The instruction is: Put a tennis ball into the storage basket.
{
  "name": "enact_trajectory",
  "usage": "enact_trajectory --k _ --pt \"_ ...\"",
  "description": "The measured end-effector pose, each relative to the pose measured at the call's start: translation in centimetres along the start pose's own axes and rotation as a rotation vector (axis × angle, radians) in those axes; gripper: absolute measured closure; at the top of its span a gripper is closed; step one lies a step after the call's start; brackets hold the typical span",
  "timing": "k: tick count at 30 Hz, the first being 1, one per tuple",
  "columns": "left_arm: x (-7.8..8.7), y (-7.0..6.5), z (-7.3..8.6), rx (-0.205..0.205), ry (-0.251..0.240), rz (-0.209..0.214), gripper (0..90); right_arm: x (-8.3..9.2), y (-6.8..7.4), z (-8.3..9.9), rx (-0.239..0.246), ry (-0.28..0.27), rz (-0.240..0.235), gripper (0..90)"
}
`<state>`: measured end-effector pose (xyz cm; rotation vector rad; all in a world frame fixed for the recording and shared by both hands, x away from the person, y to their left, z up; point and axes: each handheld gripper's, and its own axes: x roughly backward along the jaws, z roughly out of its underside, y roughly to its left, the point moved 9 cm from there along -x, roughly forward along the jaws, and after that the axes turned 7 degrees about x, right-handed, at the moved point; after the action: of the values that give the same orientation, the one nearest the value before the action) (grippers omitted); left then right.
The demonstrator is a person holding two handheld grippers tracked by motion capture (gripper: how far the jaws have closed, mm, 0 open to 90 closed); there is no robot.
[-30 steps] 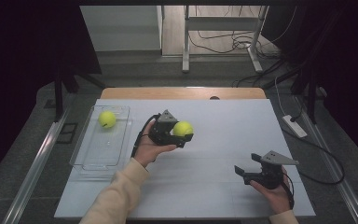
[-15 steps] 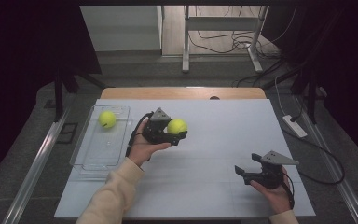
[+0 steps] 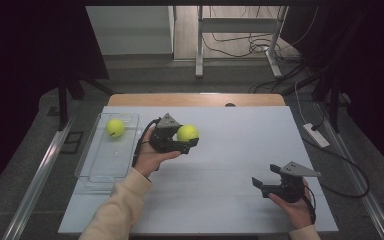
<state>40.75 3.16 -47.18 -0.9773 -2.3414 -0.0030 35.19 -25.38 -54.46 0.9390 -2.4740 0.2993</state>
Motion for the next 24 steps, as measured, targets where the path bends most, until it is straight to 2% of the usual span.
enact_trajectory --k 24 --pt "1.9 0.8 -0.3 -0.002 -0.036 -0.029 26.9 0.0 -0.1 0.0 0.0 0.001 0.004 11.1"
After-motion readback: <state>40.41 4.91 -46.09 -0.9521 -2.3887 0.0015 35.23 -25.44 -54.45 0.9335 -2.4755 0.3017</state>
